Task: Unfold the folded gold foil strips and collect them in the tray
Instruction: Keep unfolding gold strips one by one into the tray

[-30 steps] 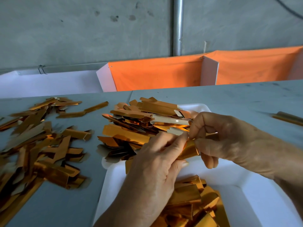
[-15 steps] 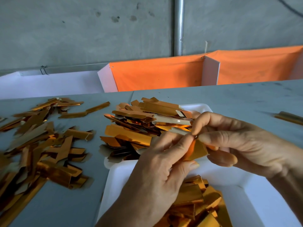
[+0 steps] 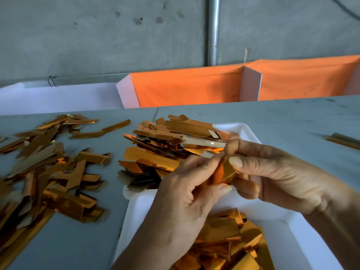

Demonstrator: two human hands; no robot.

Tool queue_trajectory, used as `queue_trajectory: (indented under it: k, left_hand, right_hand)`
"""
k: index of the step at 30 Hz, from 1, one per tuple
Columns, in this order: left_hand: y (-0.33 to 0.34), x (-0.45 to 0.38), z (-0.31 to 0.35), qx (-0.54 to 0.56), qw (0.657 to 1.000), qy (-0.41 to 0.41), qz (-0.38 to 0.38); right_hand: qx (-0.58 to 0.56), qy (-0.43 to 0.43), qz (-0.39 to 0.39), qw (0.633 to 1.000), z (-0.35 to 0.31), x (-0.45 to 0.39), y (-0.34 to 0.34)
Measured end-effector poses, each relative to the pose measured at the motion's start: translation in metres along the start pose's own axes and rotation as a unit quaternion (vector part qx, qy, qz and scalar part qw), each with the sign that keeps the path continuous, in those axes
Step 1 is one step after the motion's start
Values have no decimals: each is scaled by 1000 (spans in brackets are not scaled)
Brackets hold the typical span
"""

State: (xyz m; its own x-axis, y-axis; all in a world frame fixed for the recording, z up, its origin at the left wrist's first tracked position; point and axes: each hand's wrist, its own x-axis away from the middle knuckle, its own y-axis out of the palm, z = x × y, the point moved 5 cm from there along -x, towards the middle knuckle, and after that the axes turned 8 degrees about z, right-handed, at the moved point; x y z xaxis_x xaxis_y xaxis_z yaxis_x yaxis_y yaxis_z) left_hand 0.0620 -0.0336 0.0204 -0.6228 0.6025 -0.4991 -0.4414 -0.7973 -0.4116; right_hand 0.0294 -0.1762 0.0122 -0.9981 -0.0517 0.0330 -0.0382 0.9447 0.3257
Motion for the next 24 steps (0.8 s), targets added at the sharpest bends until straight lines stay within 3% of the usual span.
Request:
queue_trajectory:
  k: [15, 24]
  left_hand:
    - [-2, -3, -1, -51, 998, 17, 41]
    - [1, 2, 4, -206, 972, 69, 88]
  right_hand:
    - [64, -14, 67, 996, -1, 1, 0]
    - [39, 93, 18, 995, 5, 6, 4]
